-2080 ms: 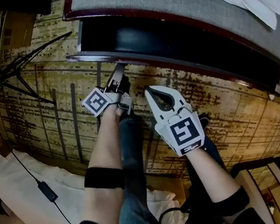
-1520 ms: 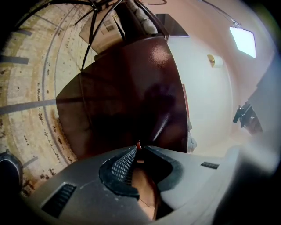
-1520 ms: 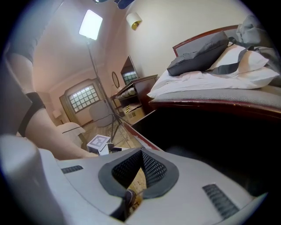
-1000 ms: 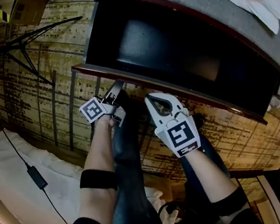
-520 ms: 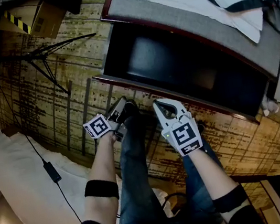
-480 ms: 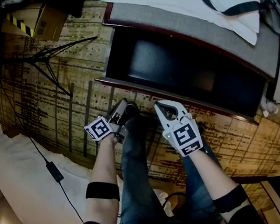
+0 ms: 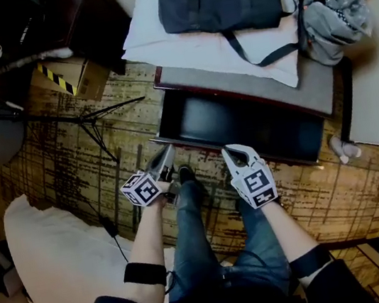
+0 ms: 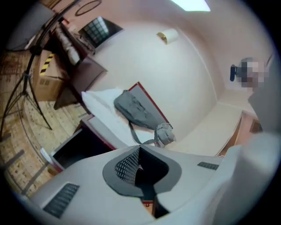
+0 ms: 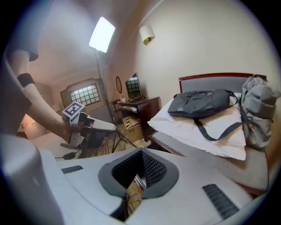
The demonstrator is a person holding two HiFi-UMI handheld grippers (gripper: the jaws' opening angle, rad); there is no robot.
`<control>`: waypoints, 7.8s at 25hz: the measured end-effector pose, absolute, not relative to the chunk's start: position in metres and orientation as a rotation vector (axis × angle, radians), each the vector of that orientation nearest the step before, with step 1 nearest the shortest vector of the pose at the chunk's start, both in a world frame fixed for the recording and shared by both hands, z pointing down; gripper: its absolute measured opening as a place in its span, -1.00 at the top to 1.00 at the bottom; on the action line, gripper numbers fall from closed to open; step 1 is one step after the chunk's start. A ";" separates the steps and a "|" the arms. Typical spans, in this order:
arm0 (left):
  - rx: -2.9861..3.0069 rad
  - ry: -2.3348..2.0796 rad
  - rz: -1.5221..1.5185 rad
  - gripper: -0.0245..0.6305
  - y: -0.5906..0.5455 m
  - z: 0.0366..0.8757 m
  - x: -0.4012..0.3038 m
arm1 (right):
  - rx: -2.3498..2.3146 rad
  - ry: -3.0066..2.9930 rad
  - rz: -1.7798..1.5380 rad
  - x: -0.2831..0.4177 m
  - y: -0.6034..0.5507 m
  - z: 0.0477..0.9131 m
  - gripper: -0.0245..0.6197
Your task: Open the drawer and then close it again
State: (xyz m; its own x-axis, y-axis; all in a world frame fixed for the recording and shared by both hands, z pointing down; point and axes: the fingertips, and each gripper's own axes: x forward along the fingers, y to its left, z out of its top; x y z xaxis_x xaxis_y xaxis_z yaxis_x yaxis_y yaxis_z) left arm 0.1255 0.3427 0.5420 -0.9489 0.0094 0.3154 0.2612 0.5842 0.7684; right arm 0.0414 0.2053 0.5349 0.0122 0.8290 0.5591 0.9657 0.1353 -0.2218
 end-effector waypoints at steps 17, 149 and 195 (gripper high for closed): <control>-0.042 -2.778 -0.325 0.92 0.278 0.290 0.061 | -1.549 -2.187 -0.342 -0.031 0.129 0.321 0.90; -0.039 -2.096 -0.380 0.92 0.172 0.898 -0.059 | -1.181 -2.085 -0.047 -0.052 0.084 0.769 0.91; 0.135 -2.431 -0.179 0.92 0.227 0.559 -0.109 | -1.185 -2.160 -0.146 -0.115 0.061 0.546 0.91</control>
